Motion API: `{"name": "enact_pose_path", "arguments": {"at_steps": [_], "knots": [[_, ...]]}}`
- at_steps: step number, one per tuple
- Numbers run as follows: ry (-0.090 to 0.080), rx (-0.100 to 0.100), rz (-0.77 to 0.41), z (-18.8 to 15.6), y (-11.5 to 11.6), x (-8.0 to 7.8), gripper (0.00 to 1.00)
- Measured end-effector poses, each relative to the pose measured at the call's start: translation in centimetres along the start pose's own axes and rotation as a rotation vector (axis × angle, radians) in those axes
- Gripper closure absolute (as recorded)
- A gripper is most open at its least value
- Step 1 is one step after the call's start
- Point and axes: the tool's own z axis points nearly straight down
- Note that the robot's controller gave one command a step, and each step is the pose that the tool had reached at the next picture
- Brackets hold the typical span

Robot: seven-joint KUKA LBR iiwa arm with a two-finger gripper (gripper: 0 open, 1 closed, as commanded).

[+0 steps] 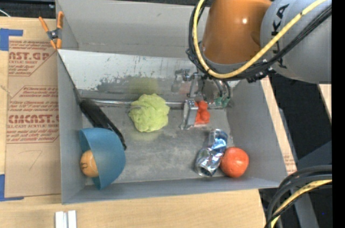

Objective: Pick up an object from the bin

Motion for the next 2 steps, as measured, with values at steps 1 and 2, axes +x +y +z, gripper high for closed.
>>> {"name": "enact_pose_path", "arguments": {"at_steps": [1, 2], "knots": [[0.000, 0.000, 0.000, 0.0, 0.0, 0.0, 0.00], [-0.001, -0.001, -0.015, 7.1, 2.1, -0.9, 0.00]]}}
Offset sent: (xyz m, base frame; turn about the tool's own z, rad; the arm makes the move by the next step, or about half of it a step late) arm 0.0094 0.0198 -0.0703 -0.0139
